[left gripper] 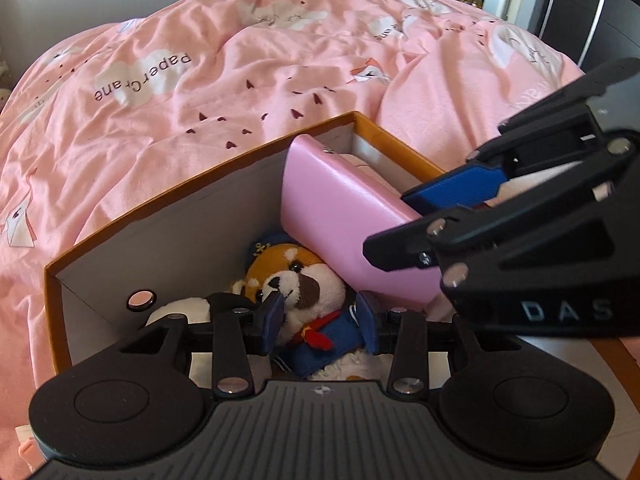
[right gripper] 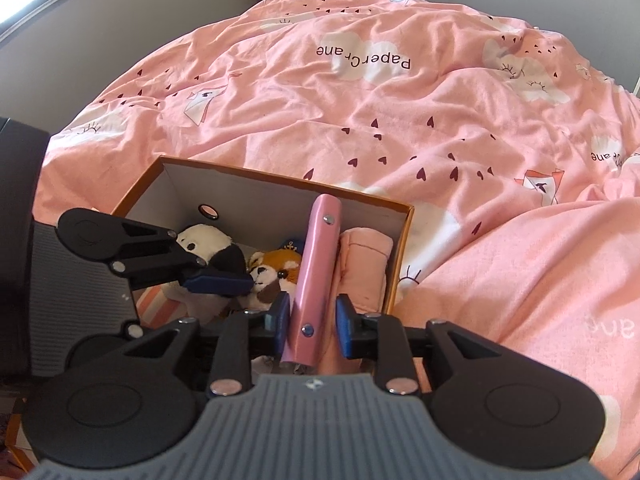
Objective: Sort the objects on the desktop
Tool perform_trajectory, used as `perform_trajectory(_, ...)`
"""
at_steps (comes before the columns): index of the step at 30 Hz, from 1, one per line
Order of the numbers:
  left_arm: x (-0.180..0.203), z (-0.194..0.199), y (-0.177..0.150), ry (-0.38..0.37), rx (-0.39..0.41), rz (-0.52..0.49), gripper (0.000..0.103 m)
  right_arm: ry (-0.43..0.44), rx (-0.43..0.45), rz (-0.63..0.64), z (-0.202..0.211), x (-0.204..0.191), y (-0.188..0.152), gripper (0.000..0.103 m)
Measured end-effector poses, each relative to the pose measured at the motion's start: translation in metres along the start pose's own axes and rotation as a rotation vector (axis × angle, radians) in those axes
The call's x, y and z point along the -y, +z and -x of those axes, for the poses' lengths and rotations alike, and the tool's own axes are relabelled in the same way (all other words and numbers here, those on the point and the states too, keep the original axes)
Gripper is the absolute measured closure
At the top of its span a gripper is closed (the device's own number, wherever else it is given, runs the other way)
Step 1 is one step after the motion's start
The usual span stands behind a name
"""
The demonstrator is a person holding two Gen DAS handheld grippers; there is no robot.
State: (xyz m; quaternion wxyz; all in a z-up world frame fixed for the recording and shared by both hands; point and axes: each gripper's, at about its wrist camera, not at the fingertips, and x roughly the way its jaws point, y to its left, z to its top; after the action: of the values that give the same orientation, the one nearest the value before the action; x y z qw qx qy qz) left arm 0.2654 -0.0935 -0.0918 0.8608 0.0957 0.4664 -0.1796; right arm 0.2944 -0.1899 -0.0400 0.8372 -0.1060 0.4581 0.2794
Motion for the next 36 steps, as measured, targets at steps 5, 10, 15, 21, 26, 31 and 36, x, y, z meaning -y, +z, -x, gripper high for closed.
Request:
perform_trajectory(5, -0.002, -0.008, 0.002, 0.042, -0.003, 0.023, 0.059, 0.015, -0.017, -0.026, -0.015, 0.001, 0.005, 0.071)
perform_trajectory(10, -0.009, -0.004, 0.001, 0.045, -0.009, 0.091, 0.068, 0.012, -0.024, -0.091, -0.011, 0.004, 0.004, 0.083)
perform_trajectory(15, -0.021, 0.003, -0.001, 0.046, -0.016, 0.16, 0.079, -0.007, -0.03, -0.155, -0.006, 0.006, 0.001, 0.083)
perform_trajectory(21, -0.034, 0.005, -0.006, 0.029, -0.009, 0.232, 0.085, -0.017, -0.013, -0.284, 0.001, 0.003, -0.005, 0.083)
perform_trajectory(26, -0.042, 0.004, -0.005, 0.004, -0.012, 0.272, 0.085, -0.014, -0.03, -0.349, 0.006, -0.003, -0.019, 0.083)
perform_trajectory(31, -0.047, 0.003, -0.005, -0.015, -0.018, 0.303, 0.086, -0.038, -0.038, -0.39, 0.006, -0.006, -0.028, 0.084)
perform_trajectory(36, -0.05, 0.004, -0.005, -0.021, -0.018, 0.318, 0.087, -0.086, -0.072, -0.397, 0.006, -0.02, -0.028, 0.084)
